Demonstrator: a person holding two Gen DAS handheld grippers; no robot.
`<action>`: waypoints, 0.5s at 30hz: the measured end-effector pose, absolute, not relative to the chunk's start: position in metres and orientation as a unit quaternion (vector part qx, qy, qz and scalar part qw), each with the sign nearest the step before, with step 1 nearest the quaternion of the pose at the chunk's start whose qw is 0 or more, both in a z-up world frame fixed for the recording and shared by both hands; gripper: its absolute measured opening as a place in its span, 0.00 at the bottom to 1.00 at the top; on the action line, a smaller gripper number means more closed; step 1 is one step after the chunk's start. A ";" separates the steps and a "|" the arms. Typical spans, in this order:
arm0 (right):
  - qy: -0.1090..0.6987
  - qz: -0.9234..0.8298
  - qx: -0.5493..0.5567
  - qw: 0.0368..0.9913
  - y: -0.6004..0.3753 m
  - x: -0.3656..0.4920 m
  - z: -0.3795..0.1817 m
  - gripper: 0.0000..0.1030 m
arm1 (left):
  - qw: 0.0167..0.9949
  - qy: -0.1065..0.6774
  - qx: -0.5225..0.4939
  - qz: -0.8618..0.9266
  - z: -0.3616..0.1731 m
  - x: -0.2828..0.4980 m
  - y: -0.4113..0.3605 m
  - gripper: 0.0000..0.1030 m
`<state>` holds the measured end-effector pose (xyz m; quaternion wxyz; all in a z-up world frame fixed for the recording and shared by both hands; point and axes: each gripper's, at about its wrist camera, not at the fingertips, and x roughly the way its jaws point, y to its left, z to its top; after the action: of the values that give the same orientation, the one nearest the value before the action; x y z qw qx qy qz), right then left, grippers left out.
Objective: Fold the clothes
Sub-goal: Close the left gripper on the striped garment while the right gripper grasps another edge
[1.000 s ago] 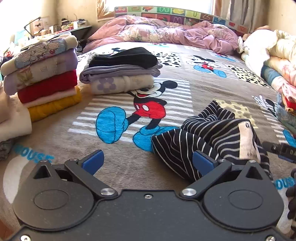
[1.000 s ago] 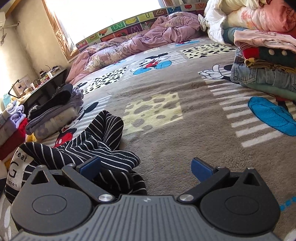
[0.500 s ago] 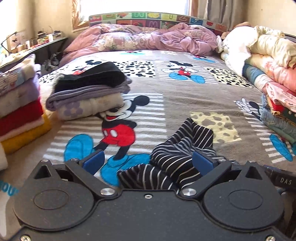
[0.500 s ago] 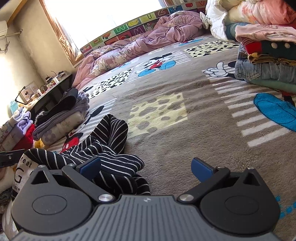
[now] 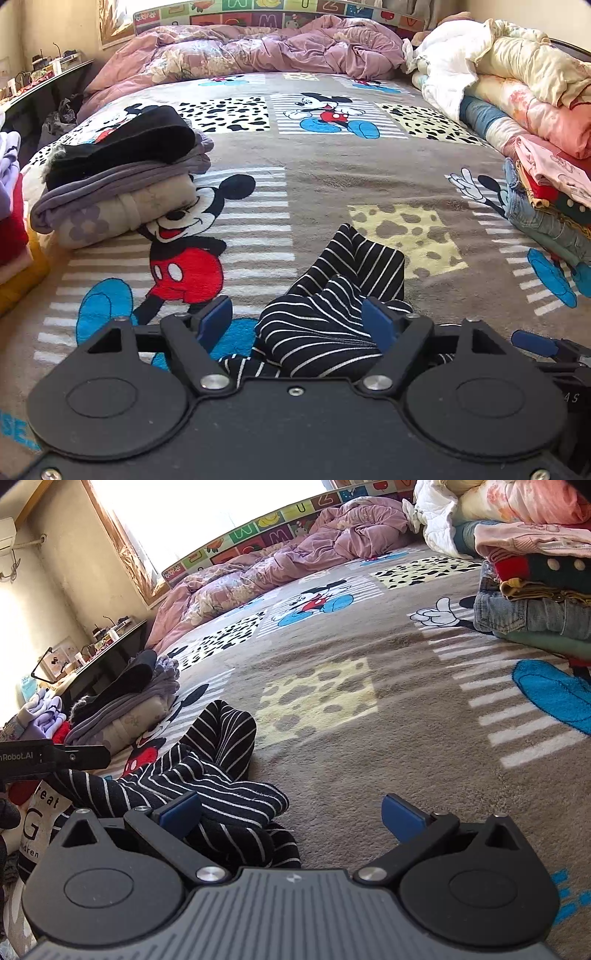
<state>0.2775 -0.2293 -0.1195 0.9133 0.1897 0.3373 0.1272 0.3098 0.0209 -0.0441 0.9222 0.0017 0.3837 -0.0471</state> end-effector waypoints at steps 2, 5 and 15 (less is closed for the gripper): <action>0.339 0.125 0.188 0.913 -0.229 0.278 -0.120 1.00 | 0.920 0.388 0.007 -0.050 -0.045 0.314 0.019 0.68; 0.341 0.122 0.186 0.913 -0.229 0.279 -0.121 1.00 | 0.917 0.394 0.014 -0.056 -0.045 0.320 0.015 0.65; 0.347 0.115 0.180 0.913 -0.230 0.280 -0.124 1.00 | 0.904 0.419 0.029 -0.081 -0.046 0.344 0.008 0.52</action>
<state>0.2801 -0.2300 -0.1237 0.9132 0.1803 0.3468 0.1150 0.3440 0.0083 -0.0460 0.9037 0.0292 0.4193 -0.0813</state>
